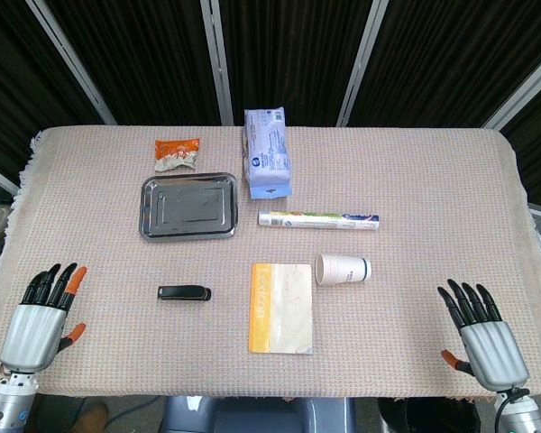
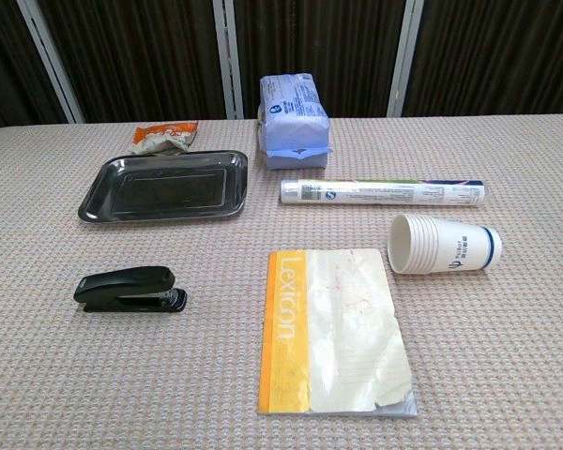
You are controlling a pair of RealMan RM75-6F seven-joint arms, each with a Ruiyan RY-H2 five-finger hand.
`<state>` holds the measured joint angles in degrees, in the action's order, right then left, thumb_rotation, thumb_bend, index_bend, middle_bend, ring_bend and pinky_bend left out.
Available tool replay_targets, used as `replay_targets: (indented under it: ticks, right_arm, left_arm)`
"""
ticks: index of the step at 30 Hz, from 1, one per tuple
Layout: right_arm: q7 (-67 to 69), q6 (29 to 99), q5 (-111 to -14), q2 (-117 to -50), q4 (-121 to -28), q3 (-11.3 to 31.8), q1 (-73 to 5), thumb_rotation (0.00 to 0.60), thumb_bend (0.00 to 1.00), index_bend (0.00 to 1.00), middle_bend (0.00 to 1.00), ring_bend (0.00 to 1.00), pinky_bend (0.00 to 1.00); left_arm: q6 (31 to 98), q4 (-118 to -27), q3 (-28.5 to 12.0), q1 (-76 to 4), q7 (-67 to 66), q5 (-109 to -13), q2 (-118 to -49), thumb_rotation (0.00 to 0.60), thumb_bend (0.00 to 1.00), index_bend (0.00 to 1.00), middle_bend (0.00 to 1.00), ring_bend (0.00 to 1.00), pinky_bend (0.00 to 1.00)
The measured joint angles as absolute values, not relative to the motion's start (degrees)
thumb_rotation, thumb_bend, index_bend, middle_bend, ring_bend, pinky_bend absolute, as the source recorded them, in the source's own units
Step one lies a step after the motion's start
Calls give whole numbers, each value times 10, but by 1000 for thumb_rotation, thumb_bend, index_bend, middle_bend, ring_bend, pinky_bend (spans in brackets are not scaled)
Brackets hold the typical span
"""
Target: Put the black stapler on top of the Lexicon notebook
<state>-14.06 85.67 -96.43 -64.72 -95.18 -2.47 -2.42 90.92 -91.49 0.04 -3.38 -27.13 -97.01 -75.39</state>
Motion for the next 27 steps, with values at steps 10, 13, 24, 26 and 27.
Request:
replay_targets:
  ticks: [10,13,24,26,27]
  right_arm:
    - [-136,851,-959,-646,-952,-22,-27,600,25,0,0,0,0]
    - [-135,843,-955,-646,-953,-21,-31,600,25,0,0,0,0]
    - [-128,797,-925,-645,-954,-8,-56,600,25,0,0,0,0]
    - [-126,792,-922,-645,-955,-6,-60,600,25,0,0,0,0]
    - [-125,791,-922,-644,-955,-6,-61,600,25,0,0,0,0]
  left_arm:
    - [902,-915,1,-36,-272,-968,-754,600,84,85,102,79,169]
    - [890,-915,2,-41,-273,-967,-756,600,86,121,165,139,189]
    - [835,-885,-21,-82,-285,-945,-793,600,113,145,232,215,293]
    - [821,-878,-25,-90,-291,-938,-806,600,131,150,245,232,302]
    - [815,-875,-26,-94,-293,-934,-811,600,143,154,252,240,305]
